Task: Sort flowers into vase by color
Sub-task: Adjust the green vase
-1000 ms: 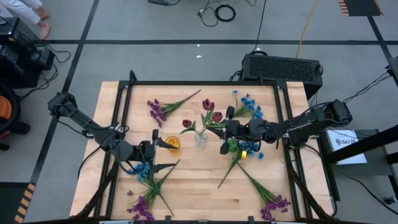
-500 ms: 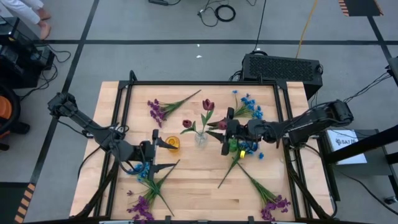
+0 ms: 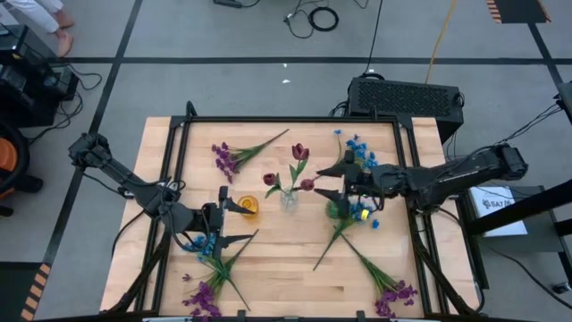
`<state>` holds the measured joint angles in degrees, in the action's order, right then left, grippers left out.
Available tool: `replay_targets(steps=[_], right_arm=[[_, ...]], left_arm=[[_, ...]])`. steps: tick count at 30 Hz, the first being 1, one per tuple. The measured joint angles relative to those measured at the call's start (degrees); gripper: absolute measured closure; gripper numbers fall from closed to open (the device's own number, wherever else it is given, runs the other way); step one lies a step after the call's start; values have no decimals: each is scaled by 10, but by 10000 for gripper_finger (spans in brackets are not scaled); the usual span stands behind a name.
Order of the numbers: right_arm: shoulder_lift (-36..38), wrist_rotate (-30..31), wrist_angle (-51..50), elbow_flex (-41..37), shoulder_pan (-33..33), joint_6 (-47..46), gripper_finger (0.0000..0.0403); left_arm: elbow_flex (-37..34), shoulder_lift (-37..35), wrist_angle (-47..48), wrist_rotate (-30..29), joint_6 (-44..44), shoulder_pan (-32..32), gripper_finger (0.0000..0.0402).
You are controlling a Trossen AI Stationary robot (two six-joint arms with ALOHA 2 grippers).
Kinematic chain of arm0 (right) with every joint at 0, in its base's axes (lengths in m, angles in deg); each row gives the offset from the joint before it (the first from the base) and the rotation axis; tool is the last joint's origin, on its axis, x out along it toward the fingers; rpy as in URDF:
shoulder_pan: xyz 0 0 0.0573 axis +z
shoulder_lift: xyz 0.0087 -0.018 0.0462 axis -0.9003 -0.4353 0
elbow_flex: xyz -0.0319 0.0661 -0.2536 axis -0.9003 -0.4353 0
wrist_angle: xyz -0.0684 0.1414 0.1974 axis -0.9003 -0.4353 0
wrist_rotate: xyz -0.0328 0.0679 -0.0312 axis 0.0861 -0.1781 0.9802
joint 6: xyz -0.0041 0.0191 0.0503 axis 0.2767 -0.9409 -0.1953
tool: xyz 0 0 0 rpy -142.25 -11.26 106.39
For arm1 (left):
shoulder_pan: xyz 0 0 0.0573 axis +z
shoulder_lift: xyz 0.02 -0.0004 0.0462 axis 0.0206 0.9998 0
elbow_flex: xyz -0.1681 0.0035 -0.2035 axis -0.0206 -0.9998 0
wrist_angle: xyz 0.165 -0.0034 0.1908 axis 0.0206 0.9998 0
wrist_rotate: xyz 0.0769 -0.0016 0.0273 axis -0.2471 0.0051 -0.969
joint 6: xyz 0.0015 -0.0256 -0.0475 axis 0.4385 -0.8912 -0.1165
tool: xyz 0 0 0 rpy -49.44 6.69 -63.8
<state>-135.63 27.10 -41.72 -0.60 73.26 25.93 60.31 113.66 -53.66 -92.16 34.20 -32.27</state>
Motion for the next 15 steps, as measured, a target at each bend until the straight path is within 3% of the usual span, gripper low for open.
replay_targets(steps=[8,15], right_arm=[[91,4,-153,0,35,-111,162],[97,84,-314,0,98,-264,184]], left_arm=[[0,0,0,0,0,0,112],[0,0,0,0,3,0,112]])
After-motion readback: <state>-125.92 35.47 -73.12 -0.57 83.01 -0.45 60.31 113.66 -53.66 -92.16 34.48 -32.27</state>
